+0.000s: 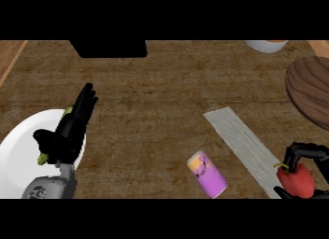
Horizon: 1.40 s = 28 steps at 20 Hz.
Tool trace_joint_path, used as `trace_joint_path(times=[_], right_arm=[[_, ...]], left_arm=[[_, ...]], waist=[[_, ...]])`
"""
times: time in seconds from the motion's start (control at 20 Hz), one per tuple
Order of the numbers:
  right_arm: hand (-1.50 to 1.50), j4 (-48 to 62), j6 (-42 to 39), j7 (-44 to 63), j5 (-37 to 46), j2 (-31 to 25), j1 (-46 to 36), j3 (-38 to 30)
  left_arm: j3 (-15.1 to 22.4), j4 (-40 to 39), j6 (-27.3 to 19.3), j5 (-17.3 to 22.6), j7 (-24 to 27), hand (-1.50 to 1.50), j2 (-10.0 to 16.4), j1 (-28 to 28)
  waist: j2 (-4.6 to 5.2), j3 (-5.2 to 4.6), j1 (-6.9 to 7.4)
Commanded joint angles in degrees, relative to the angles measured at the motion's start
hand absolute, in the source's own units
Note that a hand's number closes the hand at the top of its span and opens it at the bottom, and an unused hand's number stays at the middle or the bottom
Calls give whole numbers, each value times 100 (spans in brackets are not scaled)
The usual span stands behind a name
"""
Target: Pick the bell pepper from the placemat and place it in the bowl
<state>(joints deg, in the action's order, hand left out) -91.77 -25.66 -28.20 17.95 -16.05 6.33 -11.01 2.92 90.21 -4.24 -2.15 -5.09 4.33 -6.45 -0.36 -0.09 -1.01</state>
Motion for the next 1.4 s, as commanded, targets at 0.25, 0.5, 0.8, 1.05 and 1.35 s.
trace_joint_path(times=[0.25,0.5,0.8,1.05,1.35], right_arm=[[150,-2869,58,1573,-935,2,184,-824],[150,-3343,56,2853,-1297,-431,-205,-1425],[150,-3056,272,4323,-1699,-954,-1512,-1584],[150,-2343,390,4809,-1503,-1496,-2359,-1636],[150,-812,532,4068,-306,-2070,-2836,-1351]], left_arm=[[-123,39,138,94,-208,0,141,-41],[69,-239,-37,-92,17,0,-161,-152],[-71,71,85,-33,-279,0,29,-171],[86,-158,88,-142,321,0,-142,165],[129,-148,-27,-224,12,0,-234,-192]], waist=[[10,-2,31],[32,3,75],[34,6,123],[37,5,144],[70,9,202]])
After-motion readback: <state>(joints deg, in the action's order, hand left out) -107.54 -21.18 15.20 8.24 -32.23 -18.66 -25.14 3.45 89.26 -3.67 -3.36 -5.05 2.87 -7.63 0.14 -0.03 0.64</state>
